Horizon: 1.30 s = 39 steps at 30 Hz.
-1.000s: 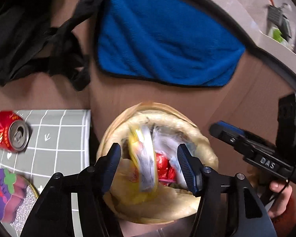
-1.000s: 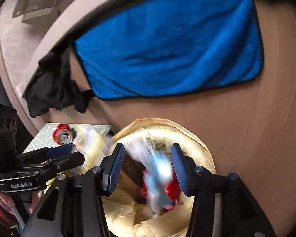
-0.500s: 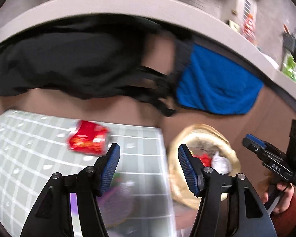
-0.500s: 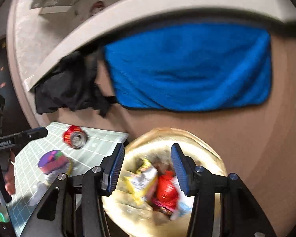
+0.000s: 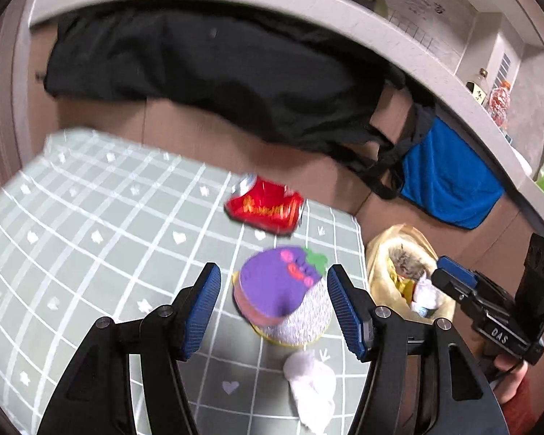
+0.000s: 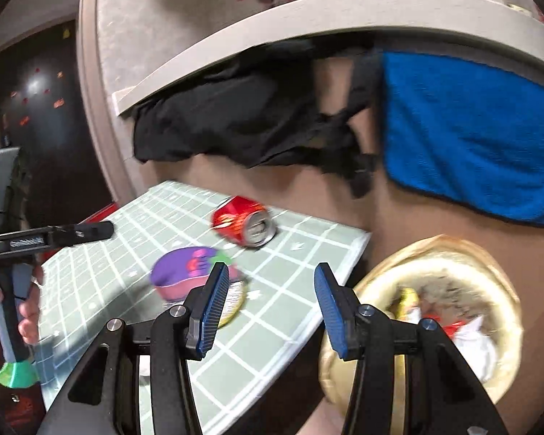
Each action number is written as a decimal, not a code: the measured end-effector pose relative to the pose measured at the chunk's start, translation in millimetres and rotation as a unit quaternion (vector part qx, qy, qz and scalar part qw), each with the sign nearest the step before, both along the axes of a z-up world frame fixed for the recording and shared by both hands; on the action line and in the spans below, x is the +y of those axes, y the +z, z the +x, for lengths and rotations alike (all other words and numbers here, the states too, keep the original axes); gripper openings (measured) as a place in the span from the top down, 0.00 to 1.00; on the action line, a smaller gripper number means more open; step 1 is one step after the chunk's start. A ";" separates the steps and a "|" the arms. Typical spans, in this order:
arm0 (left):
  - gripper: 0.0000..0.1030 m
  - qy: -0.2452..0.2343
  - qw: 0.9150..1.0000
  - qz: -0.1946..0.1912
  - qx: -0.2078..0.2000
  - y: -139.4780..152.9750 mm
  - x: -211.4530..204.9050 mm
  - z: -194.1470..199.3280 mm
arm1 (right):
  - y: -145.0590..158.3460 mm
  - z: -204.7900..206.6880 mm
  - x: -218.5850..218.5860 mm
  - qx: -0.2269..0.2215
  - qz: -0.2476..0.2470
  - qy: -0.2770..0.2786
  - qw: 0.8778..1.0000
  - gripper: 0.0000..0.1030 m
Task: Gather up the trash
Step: 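Withdraw both open grippers from the bin toward the table, then grasp the red drink can with the left gripper while the right grasps the white tissue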
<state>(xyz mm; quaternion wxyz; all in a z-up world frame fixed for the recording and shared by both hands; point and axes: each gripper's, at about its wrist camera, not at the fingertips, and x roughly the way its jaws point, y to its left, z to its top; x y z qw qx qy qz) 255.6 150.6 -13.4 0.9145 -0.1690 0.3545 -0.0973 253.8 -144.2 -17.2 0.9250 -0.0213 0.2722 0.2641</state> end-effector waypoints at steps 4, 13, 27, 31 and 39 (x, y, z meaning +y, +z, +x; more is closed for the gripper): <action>0.40 -0.003 0.999 -0.027 0.029 -20.6 4.7 17.3 | -7.4 -2.2 22.0 0.008 -0.026 0.015 1.000 0.55; 0.40 0.002 1.000 -0.021 -0.003 -30.0 12.0 103.3 | -40.0 15.8 24.6 0.040 -0.016 0.009 0.999 0.55; 0.40 -0.034 0.995 0.046 0.085 -84.2 -1.3 234.4 | -84.5 43.3 14.0 0.085 -0.003 0.009 0.996 0.55; 0.49 -0.026 0.995 0.033 0.088 -82.9 -1.3 233.6 | -95.2 43.8 15.9 0.093 -0.011 0.010 0.996 0.55; 0.50 0.037 0.995 0.091 0.011 -45.8 22.0 161.4 | -86.3 29.9 26.7 0.083 -0.010 0.034 0.996 0.55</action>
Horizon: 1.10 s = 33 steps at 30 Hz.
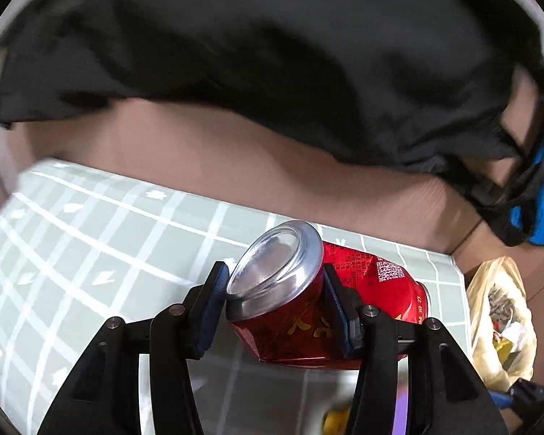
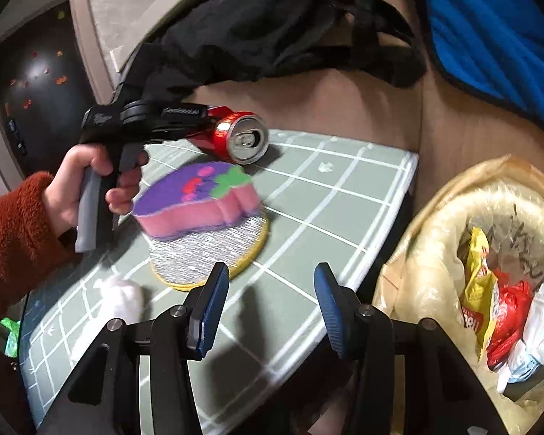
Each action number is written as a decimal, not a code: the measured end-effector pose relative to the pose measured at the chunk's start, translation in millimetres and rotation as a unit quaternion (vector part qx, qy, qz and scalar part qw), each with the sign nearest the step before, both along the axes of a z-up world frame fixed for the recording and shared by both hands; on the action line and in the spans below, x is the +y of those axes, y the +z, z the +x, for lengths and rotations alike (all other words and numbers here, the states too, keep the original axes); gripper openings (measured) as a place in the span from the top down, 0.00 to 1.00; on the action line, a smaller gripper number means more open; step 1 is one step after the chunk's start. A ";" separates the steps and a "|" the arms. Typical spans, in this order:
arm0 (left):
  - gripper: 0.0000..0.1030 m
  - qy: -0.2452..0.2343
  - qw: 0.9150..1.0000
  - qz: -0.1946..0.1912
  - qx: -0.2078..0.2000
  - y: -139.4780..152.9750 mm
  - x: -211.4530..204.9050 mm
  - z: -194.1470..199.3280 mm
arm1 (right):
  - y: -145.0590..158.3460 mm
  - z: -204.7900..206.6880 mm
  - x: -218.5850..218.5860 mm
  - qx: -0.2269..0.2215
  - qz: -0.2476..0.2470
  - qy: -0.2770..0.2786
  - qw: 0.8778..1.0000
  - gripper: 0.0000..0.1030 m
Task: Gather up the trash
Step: 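Grasp the red drink can with the left gripper while the right grasps the white tissue, then carry the red can and white tissue over the bin and open both grippers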
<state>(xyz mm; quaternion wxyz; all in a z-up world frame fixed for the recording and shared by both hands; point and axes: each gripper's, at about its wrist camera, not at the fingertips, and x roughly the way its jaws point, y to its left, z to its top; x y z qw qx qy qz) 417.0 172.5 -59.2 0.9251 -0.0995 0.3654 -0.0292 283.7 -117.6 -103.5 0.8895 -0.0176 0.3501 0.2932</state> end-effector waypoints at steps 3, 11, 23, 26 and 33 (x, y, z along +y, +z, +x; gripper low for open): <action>0.50 0.027 0.999 0.000 -0.017 18.1 21.6 -34.7 | 8.6 -11.0 9.9 -0.010 -0.003 0.016 1.000 0.55; 0.50 0.056 0.998 0.005 -0.032 33.4 56.8 -126.0 | 16.0 -46.5 58.2 0.009 -0.009 0.095 0.995 0.55; 0.50 0.100 0.994 0.001 -0.042 27.6 76.4 -201.7 | -5.9 -65.2 101.3 -0.003 -0.097 0.099 0.990 0.59; 0.50 0.102 0.994 -0.009 -0.035 21.7 74.2 -206.5 | -7.0 -60.8 103.1 -0.001 -0.096 0.106 0.990 0.77; 0.50 0.091 0.994 0.015 -0.061 38.1 51.4 -212.9 | 25.7 -60.7 87.9 -0.029 -0.053 0.107 0.992 0.79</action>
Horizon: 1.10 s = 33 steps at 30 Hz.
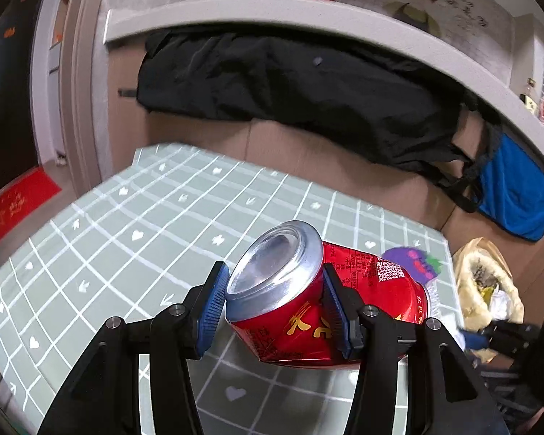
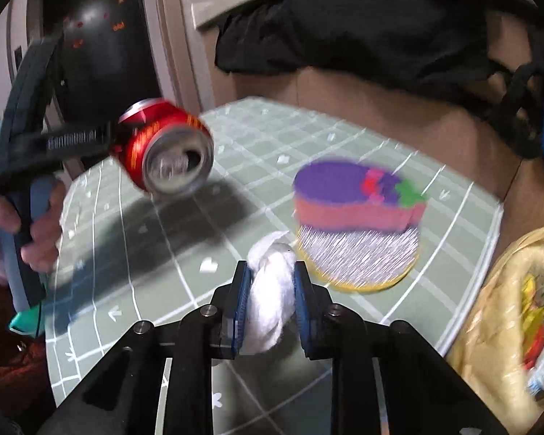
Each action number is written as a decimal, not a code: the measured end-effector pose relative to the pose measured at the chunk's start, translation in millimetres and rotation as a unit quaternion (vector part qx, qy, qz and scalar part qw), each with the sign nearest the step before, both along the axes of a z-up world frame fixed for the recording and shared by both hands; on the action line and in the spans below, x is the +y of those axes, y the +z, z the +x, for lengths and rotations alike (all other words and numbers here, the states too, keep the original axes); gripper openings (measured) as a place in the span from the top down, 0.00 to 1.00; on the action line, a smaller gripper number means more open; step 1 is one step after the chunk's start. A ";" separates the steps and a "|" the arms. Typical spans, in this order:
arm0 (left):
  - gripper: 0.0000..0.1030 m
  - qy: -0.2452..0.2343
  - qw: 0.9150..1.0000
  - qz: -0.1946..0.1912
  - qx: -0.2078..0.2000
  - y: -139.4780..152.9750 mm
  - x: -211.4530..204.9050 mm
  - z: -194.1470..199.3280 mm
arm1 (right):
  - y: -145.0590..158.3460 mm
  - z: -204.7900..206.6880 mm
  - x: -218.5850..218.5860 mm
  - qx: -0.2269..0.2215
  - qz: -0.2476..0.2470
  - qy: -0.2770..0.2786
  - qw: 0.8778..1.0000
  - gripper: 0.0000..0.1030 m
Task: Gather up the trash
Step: 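Carry the red can and white tissue over the bin and open both grippers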
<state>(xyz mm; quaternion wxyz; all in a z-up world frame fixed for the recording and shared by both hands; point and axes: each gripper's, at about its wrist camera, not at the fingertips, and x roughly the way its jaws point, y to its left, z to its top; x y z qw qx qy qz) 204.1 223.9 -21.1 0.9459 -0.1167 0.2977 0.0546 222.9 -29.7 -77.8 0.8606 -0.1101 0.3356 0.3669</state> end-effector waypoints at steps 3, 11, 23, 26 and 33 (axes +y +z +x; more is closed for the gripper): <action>0.50 -0.003 0.999 0.021 -0.032 21.6 -18.9 -3.9 | 23.4 0.6 -14.1 -0.022 0.023 -0.011 0.999 0.79; 0.50 -0.009 0.990 0.074 -0.117 77.5 -83.9 -10.2 | 82.5 4.2 -63.9 -0.090 0.055 -0.046 0.993 0.79; 0.50 -0.068 0.984 0.082 -0.145 97.9 -175.1 -2.7 | 111.7 3.3 -152.8 -0.142 0.070 -0.119 0.980 0.79; 0.50 -0.080 0.983 0.083 -0.144 96.5 -191.2 1.5 | 111.8 0.8 -171.4 -0.146 0.075 -0.136 0.977 0.79; 0.50 -0.111 0.985 0.070 -0.114 80.6 -224.1 17.4 | 107.7 -2.3 -211.8 -0.149 0.082 -0.170 0.971 0.79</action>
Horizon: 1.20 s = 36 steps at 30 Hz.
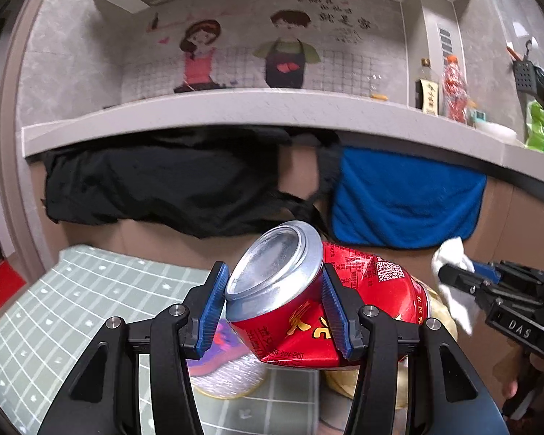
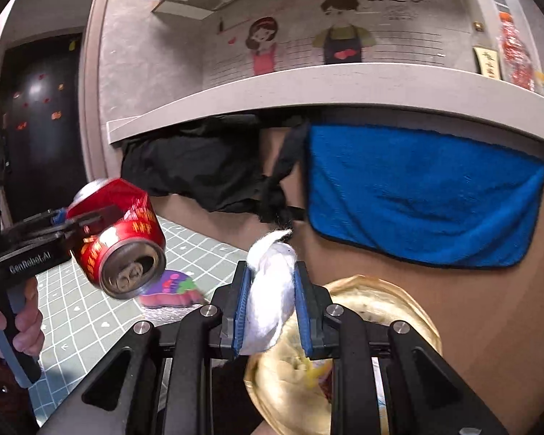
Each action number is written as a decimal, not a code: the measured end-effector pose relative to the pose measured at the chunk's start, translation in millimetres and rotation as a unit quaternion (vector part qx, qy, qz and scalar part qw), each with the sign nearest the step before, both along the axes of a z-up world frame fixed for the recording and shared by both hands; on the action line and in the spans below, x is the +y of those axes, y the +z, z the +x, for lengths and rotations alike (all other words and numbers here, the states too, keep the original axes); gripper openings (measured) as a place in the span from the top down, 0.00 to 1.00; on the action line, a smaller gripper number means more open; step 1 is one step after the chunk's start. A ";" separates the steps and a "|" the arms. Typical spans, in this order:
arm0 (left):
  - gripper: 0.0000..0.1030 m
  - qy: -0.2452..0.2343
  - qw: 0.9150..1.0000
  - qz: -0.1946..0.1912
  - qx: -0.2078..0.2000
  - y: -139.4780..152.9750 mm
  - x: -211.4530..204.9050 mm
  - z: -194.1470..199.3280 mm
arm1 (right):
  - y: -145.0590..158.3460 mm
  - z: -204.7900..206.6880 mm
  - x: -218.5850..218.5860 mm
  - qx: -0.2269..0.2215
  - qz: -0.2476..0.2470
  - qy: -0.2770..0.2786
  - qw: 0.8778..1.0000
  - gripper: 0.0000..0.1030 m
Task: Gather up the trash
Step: 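Carry the red can and white tissue over the bin and open both grippers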
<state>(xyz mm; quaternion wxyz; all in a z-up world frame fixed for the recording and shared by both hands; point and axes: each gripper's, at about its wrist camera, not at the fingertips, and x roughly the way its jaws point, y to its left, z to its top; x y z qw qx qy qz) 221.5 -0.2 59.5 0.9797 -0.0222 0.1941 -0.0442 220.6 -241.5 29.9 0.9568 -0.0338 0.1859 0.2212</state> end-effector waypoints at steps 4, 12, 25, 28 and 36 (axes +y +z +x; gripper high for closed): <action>0.50 -0.017 1.000 -0.011 0.017 -14.0 -12.9 9.7 | -3.4 1.0 -14.1 -0.002 -0.002 -0.015 1.000 0.79; 0.50 -0.038 0.998 -0.012 0.040 -32.5 -38.5 29.4 | -5.1 7.1 -34.8 -0.003 0.003 -0.029 1.000 0.79; 0.50 -0.073 0.996 -0.008 0.060 -52.5 -71.2 62.9 | -19.5 25.0 -55.2 0.011 0.008 -0.050 0.999 0.79; 0.50 -0.076 0.995 -0.012 0.066 -56.5 -73.9 71.5 | -24.0 30.8 -58.1 0.017 0.009 -0.054 0.998 0.79; 0.50 -0.085 0.993 -0.019 0.084 -66.2 -82.7 92.8 | -35.0 49.7 -66.2 0.035 0.018 -0.062 0.997 0.79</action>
